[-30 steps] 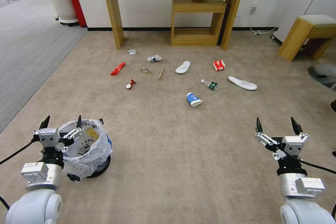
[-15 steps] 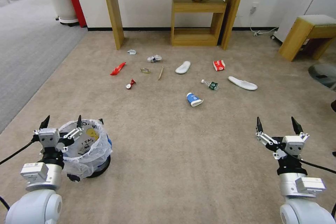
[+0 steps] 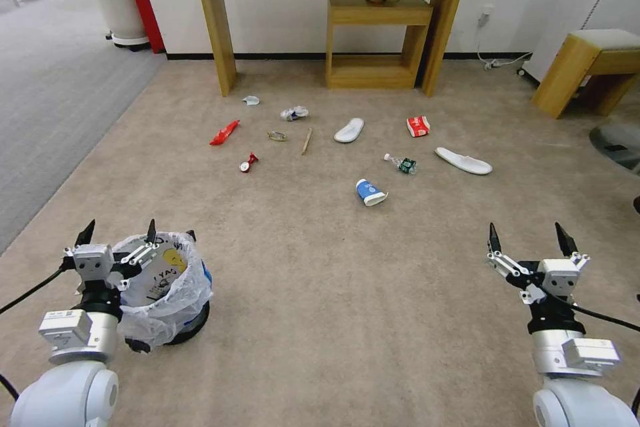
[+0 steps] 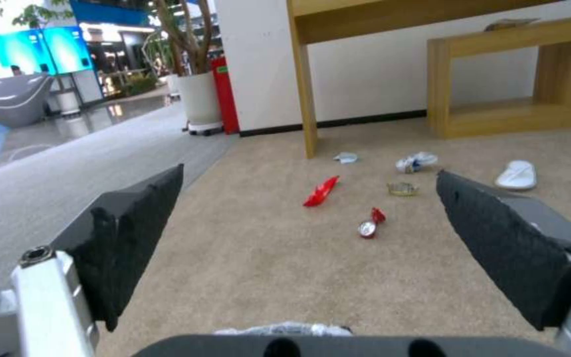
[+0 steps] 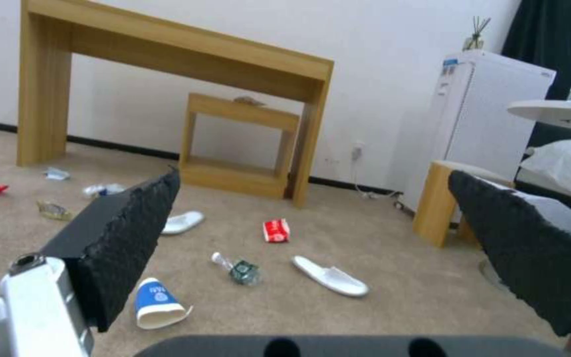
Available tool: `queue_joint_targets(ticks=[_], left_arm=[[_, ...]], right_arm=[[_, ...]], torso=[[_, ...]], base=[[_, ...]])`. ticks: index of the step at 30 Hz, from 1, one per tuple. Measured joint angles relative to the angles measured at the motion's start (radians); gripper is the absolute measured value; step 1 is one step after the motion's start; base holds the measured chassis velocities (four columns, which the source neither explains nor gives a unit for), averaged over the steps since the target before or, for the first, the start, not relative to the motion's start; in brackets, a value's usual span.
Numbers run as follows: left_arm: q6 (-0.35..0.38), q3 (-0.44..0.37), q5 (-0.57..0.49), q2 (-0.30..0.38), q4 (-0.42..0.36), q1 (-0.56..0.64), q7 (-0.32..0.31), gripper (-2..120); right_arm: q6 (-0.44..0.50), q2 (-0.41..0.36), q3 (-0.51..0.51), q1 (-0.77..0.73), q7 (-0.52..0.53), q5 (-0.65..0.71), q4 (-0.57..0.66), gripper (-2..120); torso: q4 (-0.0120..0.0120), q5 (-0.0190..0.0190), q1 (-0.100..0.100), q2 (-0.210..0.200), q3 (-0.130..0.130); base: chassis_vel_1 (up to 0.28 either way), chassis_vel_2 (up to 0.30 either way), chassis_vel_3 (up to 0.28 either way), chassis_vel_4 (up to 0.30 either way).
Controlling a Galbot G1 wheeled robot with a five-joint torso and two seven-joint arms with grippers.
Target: Pick up the trash bin and place the garbage on the floor into it.
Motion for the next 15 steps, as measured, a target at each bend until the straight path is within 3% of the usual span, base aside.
queue_joint_targets(ticks=[15], left_arm=[[0.000, -0.004, -0.007, 0.011, -0.001, 0.001, 0.000, 100]], right_arm=[[0.001, 0.001, 0.000, 0.000, -0.002, -0.005, 0.002, 100]], torso=[[0.0000, 0.0000, 0.000, 0.000, 0.000]], base=[[-0.036, 0.078, 0.035, -0.073]])
